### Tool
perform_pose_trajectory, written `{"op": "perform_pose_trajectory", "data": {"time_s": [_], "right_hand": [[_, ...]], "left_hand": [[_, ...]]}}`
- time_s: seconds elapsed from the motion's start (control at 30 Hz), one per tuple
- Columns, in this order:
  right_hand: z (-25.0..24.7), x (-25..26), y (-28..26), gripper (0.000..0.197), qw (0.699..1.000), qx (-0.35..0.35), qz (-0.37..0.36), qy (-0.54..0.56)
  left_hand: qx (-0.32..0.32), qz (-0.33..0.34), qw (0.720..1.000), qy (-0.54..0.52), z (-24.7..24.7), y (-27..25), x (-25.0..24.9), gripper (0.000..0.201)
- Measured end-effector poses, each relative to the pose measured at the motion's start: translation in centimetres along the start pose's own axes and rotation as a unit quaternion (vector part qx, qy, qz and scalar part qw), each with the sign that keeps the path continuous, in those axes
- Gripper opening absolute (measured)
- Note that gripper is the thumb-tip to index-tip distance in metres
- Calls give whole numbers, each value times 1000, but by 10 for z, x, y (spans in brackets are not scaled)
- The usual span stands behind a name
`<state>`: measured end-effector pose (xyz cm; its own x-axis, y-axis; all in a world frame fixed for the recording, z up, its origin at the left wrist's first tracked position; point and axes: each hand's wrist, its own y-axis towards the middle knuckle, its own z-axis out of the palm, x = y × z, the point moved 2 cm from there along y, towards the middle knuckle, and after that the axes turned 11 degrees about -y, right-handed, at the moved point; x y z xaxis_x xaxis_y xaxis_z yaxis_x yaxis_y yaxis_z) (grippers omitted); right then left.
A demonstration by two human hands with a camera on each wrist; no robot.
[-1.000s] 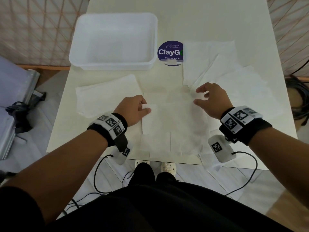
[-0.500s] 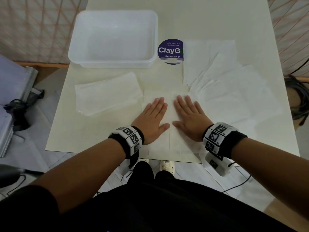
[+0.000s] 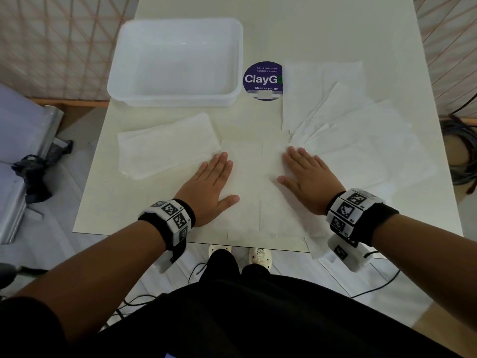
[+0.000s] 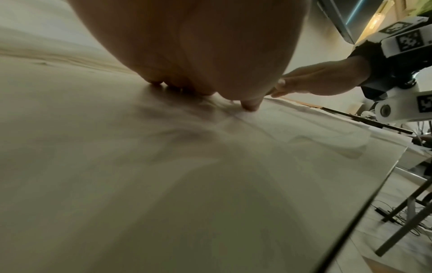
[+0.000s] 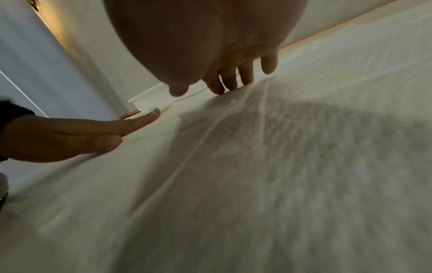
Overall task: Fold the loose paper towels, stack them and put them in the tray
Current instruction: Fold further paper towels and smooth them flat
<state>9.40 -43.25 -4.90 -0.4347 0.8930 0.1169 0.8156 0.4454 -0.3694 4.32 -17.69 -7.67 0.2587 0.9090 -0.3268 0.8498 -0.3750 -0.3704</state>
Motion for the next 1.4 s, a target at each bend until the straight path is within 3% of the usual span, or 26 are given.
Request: {"op": "perform_pose_trajectory", "data": {"time_s": [0.1,0.23,0.33,0.43,0.57,0.67,0.77,0.9,0.93,1.0,1.07,1.13,1.23,1.4], "right_hand": [[-12,1,10,52,997,-72,14,-11],[-26,2,19,52,996,-84,31,-21],[-33,1,23,47,996,-79,45,-6],[-37,-1,26,25,996,-38,54,65],[-50,0,24,8,978,-48,19,200],[-66,6,22,7,969,-67,-11,237],[-74,7,25,17,956,-70,9,284],[-71,2,35,40,896,-123,75,419],[-68,2,38,39,897,-142,81,410],[-60,6,45,31,933,-134,69,328],[-49,16,52,21,975,-81,25,208],[-38,29,58,25,996,-30,-9,86],[-35,44,62,50,999,-38,7,7],[-42,48,69,56,997,-36,69,9]], "left_hand": [[1,-4,1000,2,1,1,0,87],[-14,2,1000,-18,-4,1,-1,88],[-73,31,995,-63,-13,1,-9,86],[-133,70,979,-135,-25,9,-24,77],[-164,48,951,-258,-41,31,-48,51],[-161,19,935,-317,-51,43,-59,27],[-184,0,928,-324,-60,44,-57,21],[-180,-18,924,-338,-68,32,-41,21],[-181,-21,925,-334,-72,28,-35,21],[-188,-31,925,-330,-86,21,-21,22],[-195,-42,924,-327,-102,13,-7,21],[-196,-51,925,-321,-117,8,7,19],[-196,-66,927,-312,-131,1,33,19],[-161,-82,939,-293,-139,0,77,17]]}}
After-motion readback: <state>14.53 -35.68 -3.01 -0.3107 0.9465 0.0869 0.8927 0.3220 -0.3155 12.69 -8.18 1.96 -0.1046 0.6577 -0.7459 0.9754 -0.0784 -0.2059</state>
